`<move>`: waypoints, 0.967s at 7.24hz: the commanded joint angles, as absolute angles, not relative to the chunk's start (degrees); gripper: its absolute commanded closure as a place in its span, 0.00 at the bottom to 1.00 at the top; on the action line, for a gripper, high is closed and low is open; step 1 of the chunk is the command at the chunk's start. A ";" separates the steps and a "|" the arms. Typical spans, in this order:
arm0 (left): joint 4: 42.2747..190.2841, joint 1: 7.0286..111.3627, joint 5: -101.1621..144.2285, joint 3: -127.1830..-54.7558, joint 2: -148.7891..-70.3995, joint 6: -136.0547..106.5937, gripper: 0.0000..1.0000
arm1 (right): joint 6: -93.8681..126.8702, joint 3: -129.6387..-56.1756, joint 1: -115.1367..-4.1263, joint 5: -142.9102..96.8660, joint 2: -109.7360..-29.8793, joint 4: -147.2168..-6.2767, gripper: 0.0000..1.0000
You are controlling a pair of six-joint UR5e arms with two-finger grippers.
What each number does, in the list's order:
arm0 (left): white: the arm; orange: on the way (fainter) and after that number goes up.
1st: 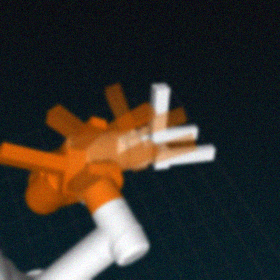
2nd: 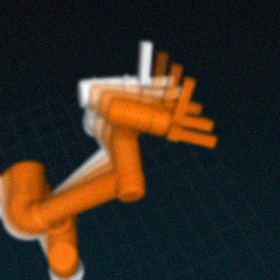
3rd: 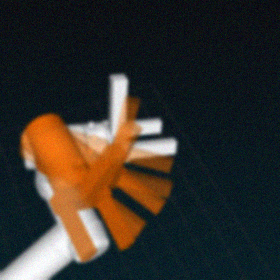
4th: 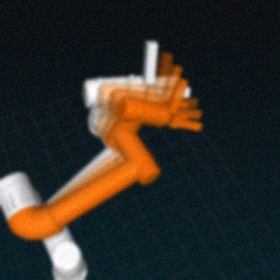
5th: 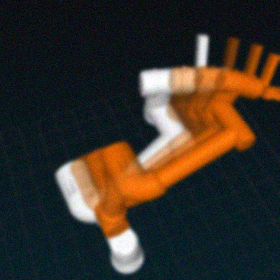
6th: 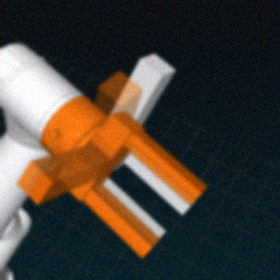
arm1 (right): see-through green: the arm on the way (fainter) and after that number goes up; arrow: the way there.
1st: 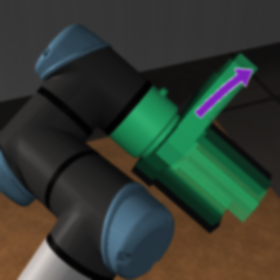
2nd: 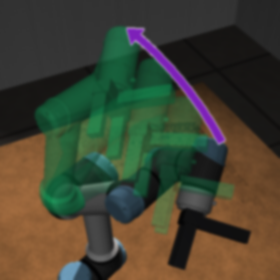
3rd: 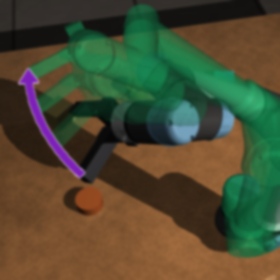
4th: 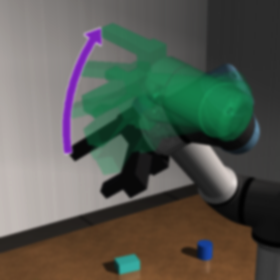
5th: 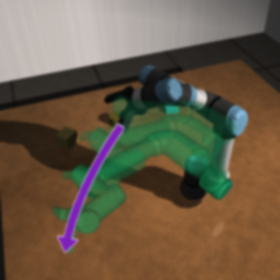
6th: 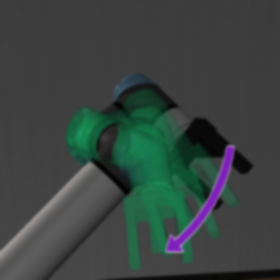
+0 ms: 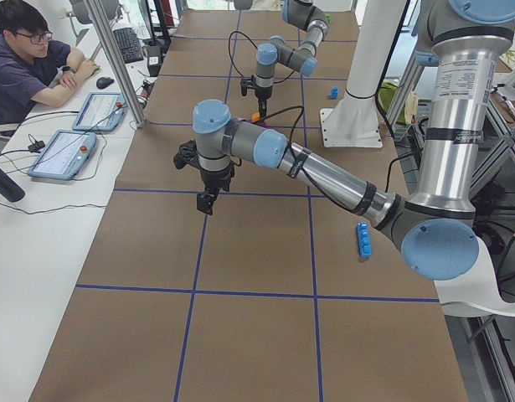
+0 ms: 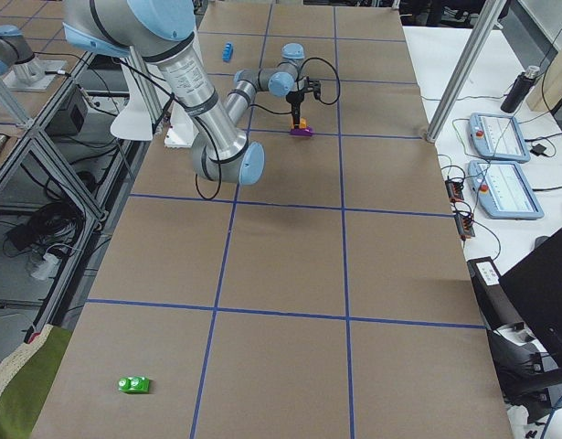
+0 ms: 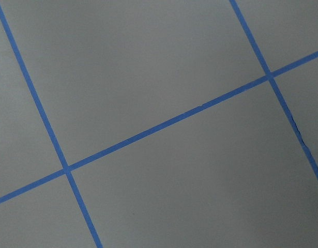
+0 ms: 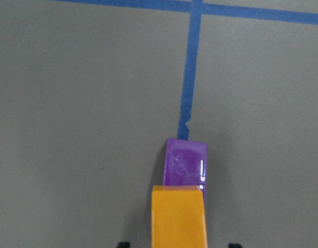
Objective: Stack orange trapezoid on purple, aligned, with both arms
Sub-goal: 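Align and lower the orange trapezoid onto the purple block, then open the right gripper and raise it away from the stack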
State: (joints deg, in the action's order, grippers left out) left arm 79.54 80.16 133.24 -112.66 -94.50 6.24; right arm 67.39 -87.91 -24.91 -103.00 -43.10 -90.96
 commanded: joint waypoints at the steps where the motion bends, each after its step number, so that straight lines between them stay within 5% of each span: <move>1: 79.54 80.16 133.24 -112.59 -94.57 6.24 0.00 | 67.33 -89.46 -26.09 -103.44 -43.07 -92.71 0.00; 5: 79.54 80.16 133.24 -112.15 -94.31 6.42 0.00 | 56.93 -99.92 -39.58 -113.26 -45.07 -105.19 0.00; 7: 79.02 80.94 132.89 -111.27 -94.13 6.85 0.00 | 40.87 -103.69 -51.61 -119.50 -54.61 -105.21 0.00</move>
State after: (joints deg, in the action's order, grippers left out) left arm 79.30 80.39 133.12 -111.80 -94.24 6.51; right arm 50.82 -101.23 -44.07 -115.60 -48.95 -104.84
